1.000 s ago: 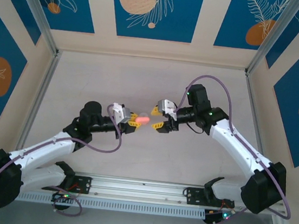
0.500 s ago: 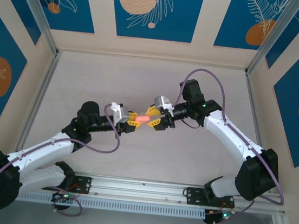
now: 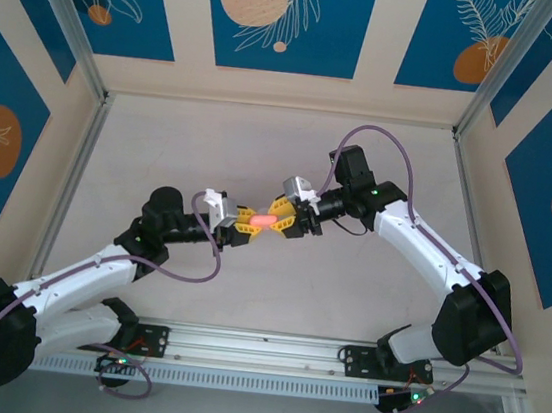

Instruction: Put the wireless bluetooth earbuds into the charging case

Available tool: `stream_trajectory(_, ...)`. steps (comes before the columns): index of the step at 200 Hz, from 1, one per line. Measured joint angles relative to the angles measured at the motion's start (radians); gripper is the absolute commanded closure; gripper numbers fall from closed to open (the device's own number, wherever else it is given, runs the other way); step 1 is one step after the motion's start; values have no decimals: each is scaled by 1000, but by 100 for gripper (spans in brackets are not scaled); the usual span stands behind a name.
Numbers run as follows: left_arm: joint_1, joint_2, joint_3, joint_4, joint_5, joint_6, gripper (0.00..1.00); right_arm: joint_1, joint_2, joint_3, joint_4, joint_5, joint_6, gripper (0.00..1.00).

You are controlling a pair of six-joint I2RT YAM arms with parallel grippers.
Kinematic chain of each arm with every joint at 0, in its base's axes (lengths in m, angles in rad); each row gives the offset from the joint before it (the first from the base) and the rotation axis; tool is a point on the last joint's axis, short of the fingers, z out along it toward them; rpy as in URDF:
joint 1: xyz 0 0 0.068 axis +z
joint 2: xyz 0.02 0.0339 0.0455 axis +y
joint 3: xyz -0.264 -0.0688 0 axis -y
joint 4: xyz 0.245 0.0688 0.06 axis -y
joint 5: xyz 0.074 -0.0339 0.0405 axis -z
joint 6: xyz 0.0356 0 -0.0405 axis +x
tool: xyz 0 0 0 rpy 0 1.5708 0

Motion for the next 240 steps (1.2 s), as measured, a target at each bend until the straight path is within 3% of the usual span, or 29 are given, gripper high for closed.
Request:
stream_trajectory(38, 0, 0, 0, 3, 1, -2, 83, 10, 12, 11, -3, 0, -3, 69)
stream_trajectory(80, 0, -2, -6, 4, 3, -6, 78, 11, 14, 11, -14, 5, -15, 81)
stream_trajectory(101, -1, -3, -8, 4, 3, -5, 67, 12, 14, 15, -26, 9, -19, 82)
stream_trajectory(146, -2, -8, -12, 10, -55, -9, 29, -24, 10, 17, -121, 10, -61, 83)
stream_trajectory(192, -2, 8, -11, -14, -171, 14, 25, -186, 6, 34, -297, 43, -109, 83)
stream_trajectory(240, -2, 132, 69, -109, -314, 46, 25, -335, 53, 34, -436, 91, -127, 82)
